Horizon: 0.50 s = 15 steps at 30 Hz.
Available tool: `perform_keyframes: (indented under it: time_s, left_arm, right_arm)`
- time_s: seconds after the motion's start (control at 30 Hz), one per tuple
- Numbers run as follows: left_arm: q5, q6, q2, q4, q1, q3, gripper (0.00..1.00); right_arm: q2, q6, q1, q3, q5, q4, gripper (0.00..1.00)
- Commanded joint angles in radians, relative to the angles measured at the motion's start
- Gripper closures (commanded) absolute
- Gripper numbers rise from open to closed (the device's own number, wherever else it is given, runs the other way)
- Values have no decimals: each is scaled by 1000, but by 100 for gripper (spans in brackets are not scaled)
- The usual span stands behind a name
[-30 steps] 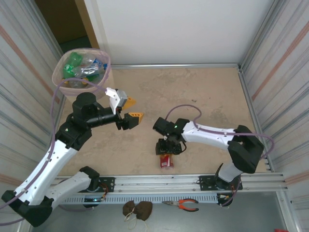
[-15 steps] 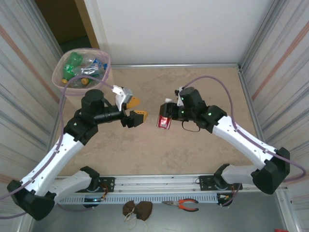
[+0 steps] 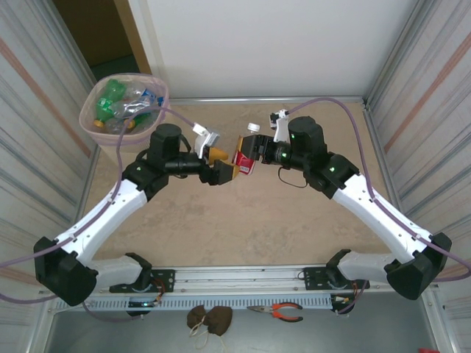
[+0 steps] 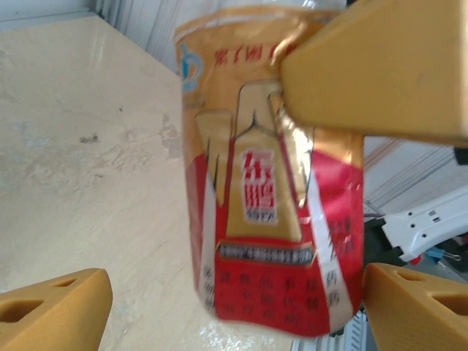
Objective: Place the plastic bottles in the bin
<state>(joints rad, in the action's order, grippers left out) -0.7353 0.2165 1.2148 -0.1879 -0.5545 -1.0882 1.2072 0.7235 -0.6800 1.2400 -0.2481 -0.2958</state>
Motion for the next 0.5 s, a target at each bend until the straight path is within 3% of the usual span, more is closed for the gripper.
perform_keyframes:
  time_s: [0.0,0.2,0.47]
  left_arm:
    - [-70,53,18,73,-14,-46,13]
    - [-117,100,42,113,-25,-49,18]
    - [-125,64,71,73,-53,-80,24]
  right_arm:
    - [-34,-15,1,20,-33,42,48]
    - [-68,-18,1,-2,-18,60,48]
    - [-70,-19,1,4,-29,72,48]
